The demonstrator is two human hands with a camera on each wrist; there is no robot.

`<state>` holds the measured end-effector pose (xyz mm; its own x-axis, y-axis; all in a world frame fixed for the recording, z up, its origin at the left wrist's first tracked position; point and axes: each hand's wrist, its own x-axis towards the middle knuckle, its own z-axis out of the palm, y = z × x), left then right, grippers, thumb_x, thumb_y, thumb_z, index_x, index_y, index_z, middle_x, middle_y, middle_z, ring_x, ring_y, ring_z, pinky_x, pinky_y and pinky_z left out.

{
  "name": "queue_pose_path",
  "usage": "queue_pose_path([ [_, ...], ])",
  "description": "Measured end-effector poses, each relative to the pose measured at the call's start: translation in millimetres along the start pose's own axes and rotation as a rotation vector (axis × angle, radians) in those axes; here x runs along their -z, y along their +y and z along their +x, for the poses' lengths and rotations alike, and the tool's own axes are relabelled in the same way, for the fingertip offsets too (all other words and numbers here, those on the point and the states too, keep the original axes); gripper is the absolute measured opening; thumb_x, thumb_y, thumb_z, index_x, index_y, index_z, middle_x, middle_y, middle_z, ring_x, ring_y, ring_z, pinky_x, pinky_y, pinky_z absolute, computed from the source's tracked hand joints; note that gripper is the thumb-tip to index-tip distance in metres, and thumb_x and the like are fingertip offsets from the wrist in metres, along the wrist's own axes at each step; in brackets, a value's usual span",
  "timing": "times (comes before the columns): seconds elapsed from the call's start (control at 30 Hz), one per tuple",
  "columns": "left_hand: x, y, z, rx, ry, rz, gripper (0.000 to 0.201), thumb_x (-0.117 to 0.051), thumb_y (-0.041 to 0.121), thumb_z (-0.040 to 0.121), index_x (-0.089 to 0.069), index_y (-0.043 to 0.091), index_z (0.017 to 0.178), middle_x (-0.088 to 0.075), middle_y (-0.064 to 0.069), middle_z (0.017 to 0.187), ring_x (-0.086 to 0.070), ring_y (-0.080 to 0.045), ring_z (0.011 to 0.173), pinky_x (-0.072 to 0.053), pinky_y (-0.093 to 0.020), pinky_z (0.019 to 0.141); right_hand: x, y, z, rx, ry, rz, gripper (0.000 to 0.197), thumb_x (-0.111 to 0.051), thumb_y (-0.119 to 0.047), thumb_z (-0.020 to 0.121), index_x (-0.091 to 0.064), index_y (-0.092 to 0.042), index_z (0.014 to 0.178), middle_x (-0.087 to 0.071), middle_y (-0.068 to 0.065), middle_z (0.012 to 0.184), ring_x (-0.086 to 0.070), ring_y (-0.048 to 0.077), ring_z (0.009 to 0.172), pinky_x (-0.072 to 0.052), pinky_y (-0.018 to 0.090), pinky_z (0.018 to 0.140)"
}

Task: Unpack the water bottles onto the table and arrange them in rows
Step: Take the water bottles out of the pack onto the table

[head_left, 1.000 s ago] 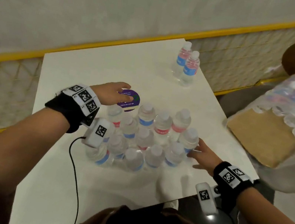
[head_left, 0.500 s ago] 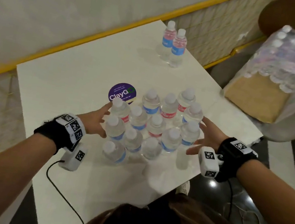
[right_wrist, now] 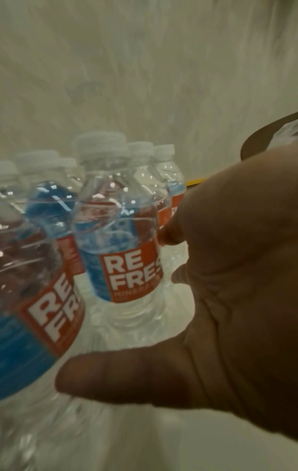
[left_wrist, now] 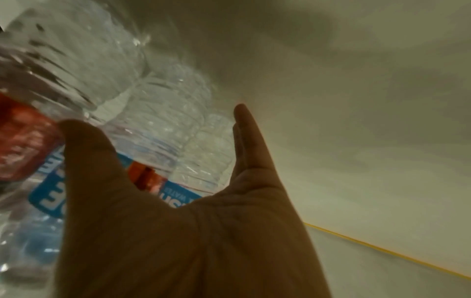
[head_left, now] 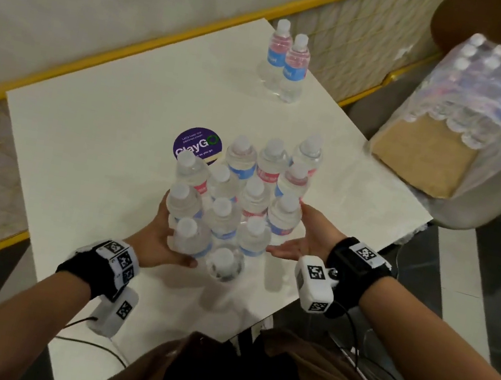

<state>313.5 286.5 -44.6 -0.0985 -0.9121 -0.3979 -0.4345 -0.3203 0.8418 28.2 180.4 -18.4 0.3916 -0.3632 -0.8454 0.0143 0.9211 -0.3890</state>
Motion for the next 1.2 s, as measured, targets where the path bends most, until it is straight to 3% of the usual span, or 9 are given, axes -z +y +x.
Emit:
queue_pose_path([
  [0.1,-1,-8,7,-0.043,0.042,-0.048,0.133,-0.081,-0.016,0.056,0.012,0.016,0.144,-0.013,0.036,0.129,-0.036,0.039,0.101,-0.041,0.003,0.077,-10,7,-1,-0.012,-0.040,-0.040,0.037,-0.046,-0.042,0.094,-0.060,-0.011,0.108,-0.069,0.020,0.095,-0.068,0.038,0.083,-0.054,0.049,0.074],
  [0.3,19,-10,19,-0.085,0.075,-0.042,0.132,-0.084,-0.007,0.058,0.008,0.048,0.134,-0.017,0.032,0.143,-0.037,0.010,0.126,-0.046,-0.001,0.079,-26,11,12,0.031,-0.136,-0.027,0.043,-0.043,-0.044,0.094,-0.064,-0.011,0.112,-0.068,0.014,0.113,-0.067,0.033,0.097,-0.050,0.051,0.088],
  [0.43,34,-13,27,-0.086,0.072,-0.038,0.137,-0.088,0.003,0.057,0.013,0.042,0.142,-0.018,0.013,0.154,-0.036,-0.011,0.134,-0.048,-0.010,0.087,-43,13,21,0.063,-0.124,-0.030,0.058,-0.052,-0.053,0.089,-0.051,-0.017,0.135,-0.057,0.013,0.133,-0.053,0.035,0.123,-0.041,0.053,0.103],
  [0.53,40,-16,27,-0.048,0.050,0.015,0.144,-0.089,0.023,0.050,0.018,0.037,0.144,-0.019,0.023,0.150,-0.030,-0.012,0.140,-0.038,-0.036,0.107,-56,13,24,0.046,-0.073,-0.031,0.068,-0.056,-0.057,0.084,-0.042,-0.022,0.140,-0.054,0.017,0.135,-0.057,0.043,0.115,-0.049,0.055,0.091],
  [0.63,34,-18,30,-0.088,0.067,0.013,0.140,-0.089,0.004,0.056,0.017,0.023,0.145,-0.006,0.052,0.124,-0.027,0.015,0.130,-0.029,-0.011,0.106,-53,20,22,-0.036,0.006,-0.024,0.081,-0.050,-0.063,0.086,-0.013,-0.028,0.148,-0.040,0.029,0.139,-0.062,0.049,0.095,-0.051,0.056,0.079],
  [0.73,24,-15,30,-0.157,0.121,-0.039,0.134,-0.087,-0.003,0.056,0.011,0.014,0.146,-0.009,0.049,0.126,-0.025,0.035,0.117,-0.027,0.000,0.100,-37,40,20,-0.154,0.049,-0.105,0.083,-0.048,-0.062,0.087,0.000,-0.036,0.148,-0.045,0.034,0.122,-0.065,0.050,0.078,-0.049,0.057,0.075],
  [0.9,22,-20,32,-0.178,0.188,-0.078,0.133,-0.087,0.019,0.054,0.007,0.019,0.148,-0.031,0.039,0.139,-0.037,0.001,0.135,-0.033,-0.036,0.111,-54,58,6,-0.321,-0.093,0.023,0.050,-0.053,-0.044,0.092,-0.037,-0.011,0.126,-0.055,0.043,0.097,-0.063,0.055,0.077,-0.054,0.056,0.063],
  [1.1,29,-16,32,-0.211,0.206,-0.092,0.129,-0.085,0.019,0.054,0.002,0.021,0.149,-0.029,0.008,0.151,-0.037,-0.001,0.135,-0.036,-0.021,0.108,-83,59,12,-0.261,-0.191,0.136,0.026,-0.056,-0.011,0.092,-0.047,-0.003,0.114,-0.060,0.038,0.096,-0.044,0.050,0.125,-0.045,0.055,0.091],
  [1.2,32,-15,34,-0.218,0.224,-0.106,0.119,-0.086,0.014,0.061,-0.007,0.021,0.149,-0.033,0.009,0.148,-0.041,-0.001,0.132,-0.036,-0.010,0.103,-97,59,27,-0.182,-0.165,0.187,0.067,-0.058,-0.006,0.091,-0.025,-0.026,0.145,-0.036,0.031,0.140,-0.051,0.053,0.114,-0.053,0.051,0.084],
])
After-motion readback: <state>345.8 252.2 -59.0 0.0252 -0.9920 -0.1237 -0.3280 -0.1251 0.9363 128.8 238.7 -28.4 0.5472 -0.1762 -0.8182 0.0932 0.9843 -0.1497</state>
